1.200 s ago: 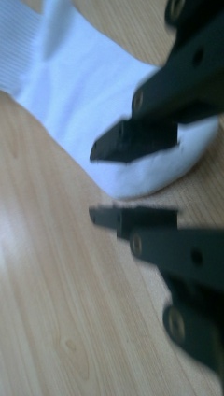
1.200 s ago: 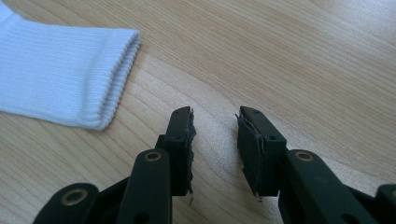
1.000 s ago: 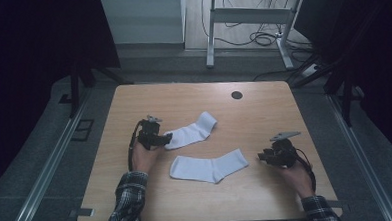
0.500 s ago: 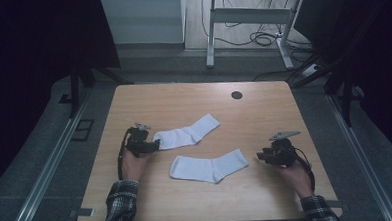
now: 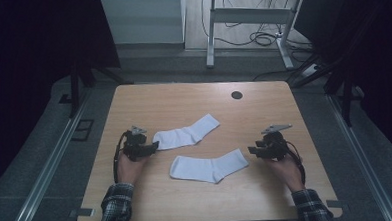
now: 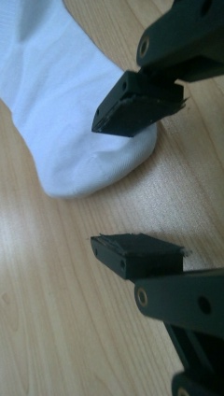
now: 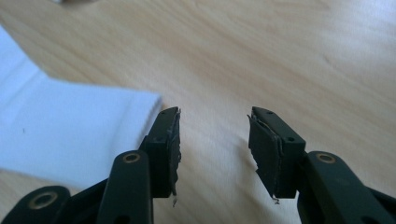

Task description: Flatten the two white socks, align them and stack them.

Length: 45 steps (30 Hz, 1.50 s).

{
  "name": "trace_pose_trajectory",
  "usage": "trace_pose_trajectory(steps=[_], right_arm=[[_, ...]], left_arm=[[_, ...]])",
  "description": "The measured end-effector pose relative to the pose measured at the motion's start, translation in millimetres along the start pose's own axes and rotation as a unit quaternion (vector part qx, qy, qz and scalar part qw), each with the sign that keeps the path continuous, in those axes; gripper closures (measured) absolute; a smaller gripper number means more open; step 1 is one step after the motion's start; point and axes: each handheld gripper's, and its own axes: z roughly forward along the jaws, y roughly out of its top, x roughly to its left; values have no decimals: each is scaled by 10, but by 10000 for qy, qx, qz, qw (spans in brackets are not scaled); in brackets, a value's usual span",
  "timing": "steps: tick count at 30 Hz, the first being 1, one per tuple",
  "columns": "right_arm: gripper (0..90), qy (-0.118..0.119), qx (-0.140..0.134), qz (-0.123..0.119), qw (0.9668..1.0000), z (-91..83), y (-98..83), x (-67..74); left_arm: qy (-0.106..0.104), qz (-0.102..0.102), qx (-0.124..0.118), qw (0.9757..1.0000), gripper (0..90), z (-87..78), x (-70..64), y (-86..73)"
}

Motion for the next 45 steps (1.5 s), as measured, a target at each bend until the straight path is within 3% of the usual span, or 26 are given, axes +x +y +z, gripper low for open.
trace_pose_trajectory(steps=[5,12,18,21,29,35,45], right_arm=[[512,25,-98,23,9999,100,180,18],[459,183,-191,60,9996,404,461,97],[486,173,-182,-31,9997,607,645,120],[520,145,-194,-123,9996,681,706,124],[610,87,-360,-94,9993,894,876,152],[626,91,-443,-81,9989,1061,1004,209],[607,-100,-199,-190,9996,1279,1067,267]], left_arm=[[17,33,-56,10000,426,-3,-23,1],[-47,31,-69,10000,474,-5,-6,-5],[-55,13,-97,9999,475,7,4,-9],[-49,-16,-106,9999,475,5,6,-16],[-26,-6,-166,9999,507,-13,11,-11],[-11,-50,-154,9999,506,3,26,-15],[190,-2,-141,9997,458,54,37,-25]])
